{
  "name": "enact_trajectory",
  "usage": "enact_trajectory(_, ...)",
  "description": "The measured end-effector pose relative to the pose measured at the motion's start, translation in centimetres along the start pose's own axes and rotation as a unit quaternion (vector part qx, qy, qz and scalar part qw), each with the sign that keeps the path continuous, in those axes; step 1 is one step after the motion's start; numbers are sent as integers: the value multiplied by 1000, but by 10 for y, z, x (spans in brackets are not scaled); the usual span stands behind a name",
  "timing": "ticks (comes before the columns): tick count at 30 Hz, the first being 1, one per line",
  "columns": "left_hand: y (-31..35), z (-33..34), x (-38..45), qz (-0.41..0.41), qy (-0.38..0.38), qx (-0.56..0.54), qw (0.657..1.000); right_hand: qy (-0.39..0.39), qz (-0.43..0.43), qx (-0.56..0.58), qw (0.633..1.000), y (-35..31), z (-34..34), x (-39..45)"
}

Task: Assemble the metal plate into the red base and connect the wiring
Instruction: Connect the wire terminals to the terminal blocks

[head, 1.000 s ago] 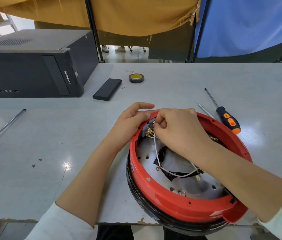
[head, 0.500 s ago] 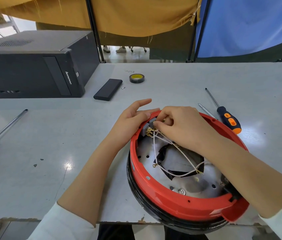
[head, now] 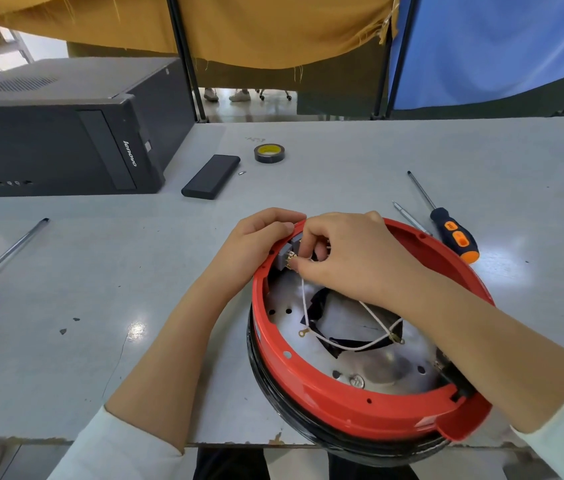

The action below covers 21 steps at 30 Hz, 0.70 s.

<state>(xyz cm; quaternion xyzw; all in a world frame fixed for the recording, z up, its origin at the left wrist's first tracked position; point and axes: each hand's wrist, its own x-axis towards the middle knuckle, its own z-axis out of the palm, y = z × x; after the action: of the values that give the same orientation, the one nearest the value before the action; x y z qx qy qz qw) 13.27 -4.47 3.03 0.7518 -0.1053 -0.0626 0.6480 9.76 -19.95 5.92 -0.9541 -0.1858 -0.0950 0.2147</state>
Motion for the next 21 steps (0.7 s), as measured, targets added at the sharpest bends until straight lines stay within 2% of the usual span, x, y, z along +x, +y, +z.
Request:
enact_trajectory(7, 2, 0, 0, -12, -11, -24, 1000, -23, -1, 69, 997, 1, -4, -3)
enact_trajectory(21, 2, 0, -2, -9, -19, -44, 999, -21, 26, 94, 995, 1, -2, -2)
